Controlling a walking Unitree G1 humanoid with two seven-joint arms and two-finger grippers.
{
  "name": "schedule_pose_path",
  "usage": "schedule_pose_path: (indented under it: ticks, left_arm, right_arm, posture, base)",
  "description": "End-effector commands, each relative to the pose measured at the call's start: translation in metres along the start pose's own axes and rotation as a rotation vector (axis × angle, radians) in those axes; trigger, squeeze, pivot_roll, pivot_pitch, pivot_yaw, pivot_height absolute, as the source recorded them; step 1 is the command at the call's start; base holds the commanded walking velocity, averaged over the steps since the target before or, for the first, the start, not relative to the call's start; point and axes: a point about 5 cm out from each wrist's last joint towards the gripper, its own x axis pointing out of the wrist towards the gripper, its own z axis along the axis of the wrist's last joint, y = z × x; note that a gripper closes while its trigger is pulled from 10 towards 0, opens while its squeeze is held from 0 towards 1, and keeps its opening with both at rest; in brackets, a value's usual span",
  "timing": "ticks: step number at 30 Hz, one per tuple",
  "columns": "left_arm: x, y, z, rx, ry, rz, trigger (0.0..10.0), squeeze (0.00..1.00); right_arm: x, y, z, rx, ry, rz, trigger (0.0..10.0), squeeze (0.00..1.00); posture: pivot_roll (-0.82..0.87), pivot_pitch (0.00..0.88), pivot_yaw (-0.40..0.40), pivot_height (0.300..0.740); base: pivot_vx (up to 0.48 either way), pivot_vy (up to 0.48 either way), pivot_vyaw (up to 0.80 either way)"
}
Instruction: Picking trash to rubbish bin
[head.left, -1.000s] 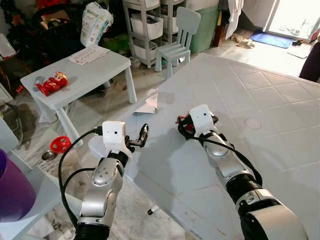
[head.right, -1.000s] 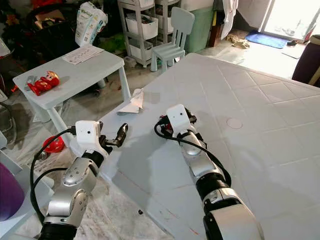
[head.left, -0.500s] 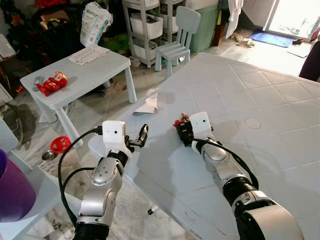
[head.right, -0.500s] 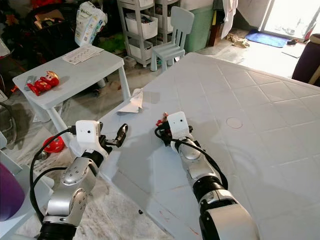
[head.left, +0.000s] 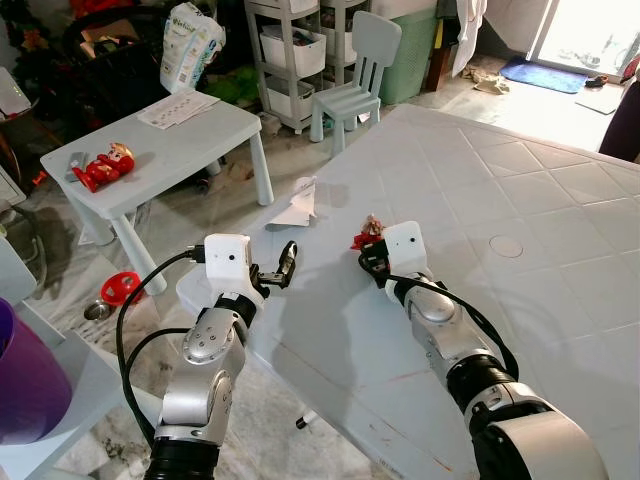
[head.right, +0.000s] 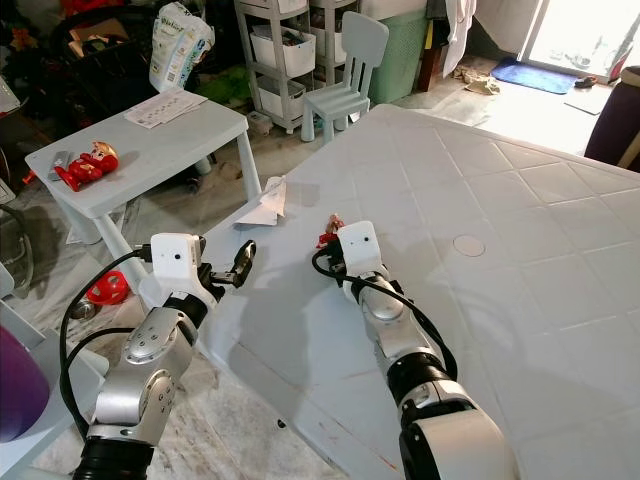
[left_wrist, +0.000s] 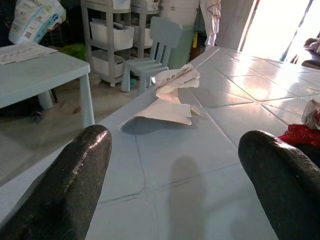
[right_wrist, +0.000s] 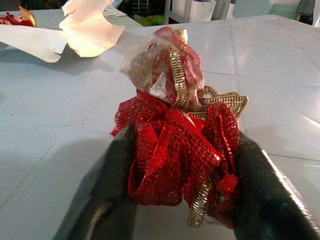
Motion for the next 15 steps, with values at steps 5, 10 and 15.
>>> schedule_pose_path:
  ticks: [5, 10, 15]
  left_arm:
    - [0.003, 0.006, 0.002, 0.016, -0.002, 0.021, 10.0, 0.00]
    - [0.012, 0.019, 0.004, 0.041, 0.001, 0.042, 10.0, 0.00]
    - [0.021, 0.025, 0.003, 0.050, 0.021, 0.040, 10.0, 0.00]
  right_arm:
    - [-0.006, -0.007, 0.002, 0.010, -0.060, -0.031, 0.0, 0.00]
    - [-0.017, -0.013, 0.005, 0.002, -0.119, -0.045, 0.0, 0.00]
    - [-0.038, -0.018, 0.012, 0.004, -0.168, -0.047, 0.0, 0.00]
  posture:
    - [0.03, 0.047, 0.016, 0.740]
    - [0.01, 0.050, 0.010, 0.740]
    - [-0.03, 0.067, 0.010, 0.740]
  base:
    - [0.000, 0.000, 0.00]
    - [0.000, 0.000, 0.00]
    - [0.000, 0.000, 0.00]
